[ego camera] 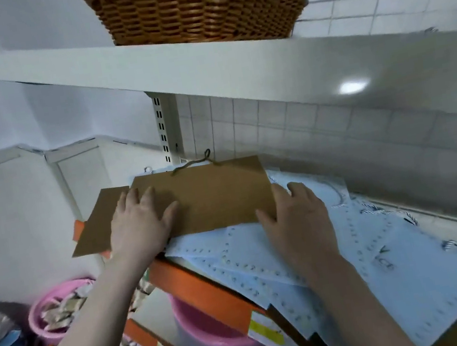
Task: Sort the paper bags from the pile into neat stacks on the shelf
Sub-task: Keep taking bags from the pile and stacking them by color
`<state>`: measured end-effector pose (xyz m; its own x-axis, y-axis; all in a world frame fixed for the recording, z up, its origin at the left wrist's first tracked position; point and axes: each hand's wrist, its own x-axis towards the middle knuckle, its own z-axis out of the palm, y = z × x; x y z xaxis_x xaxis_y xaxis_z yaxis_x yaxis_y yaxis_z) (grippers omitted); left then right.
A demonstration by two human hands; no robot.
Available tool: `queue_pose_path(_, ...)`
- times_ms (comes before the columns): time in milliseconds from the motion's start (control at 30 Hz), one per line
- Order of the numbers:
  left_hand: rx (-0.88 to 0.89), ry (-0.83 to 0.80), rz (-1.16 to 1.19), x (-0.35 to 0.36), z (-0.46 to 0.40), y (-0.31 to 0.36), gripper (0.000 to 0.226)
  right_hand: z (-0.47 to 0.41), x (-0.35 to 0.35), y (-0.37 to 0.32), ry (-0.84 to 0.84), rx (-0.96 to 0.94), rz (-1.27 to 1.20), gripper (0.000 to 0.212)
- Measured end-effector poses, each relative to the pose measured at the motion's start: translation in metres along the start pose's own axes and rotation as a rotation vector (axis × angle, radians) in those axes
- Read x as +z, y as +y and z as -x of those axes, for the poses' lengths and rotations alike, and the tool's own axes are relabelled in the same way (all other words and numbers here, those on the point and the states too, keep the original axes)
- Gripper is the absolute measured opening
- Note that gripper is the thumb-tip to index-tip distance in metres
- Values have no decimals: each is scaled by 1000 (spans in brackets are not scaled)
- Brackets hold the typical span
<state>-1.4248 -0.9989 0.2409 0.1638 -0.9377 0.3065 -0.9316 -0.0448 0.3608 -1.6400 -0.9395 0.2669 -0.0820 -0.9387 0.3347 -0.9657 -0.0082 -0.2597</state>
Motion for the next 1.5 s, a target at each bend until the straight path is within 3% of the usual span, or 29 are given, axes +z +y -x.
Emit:
queue_pose_path(100,13,-67,-25,16,-28,-8,69,-15,11,-9,-62,45,41,43)
queue_pose_path(300,-12,-211,-72,35,-60,-19,73,-35,36,-20,-155,168,124,55)
queue_pose_path(500,-155,-264,-103,37,-75,-30,96,-46,52,-35,-223,290,168,69)
queue_pose_path(733,-120,-38,49,32,-75,-35,90,-54,53,-38,-120,422,199,72)
queue_pose_path(1033,-76,158,367,15,-70,-29,87,-45,36,-22,15,549,-173,57)
queue_pose_path(1500,-96,101,312,-3,-6,24,65,9,-17,27,131,387,-140,54)
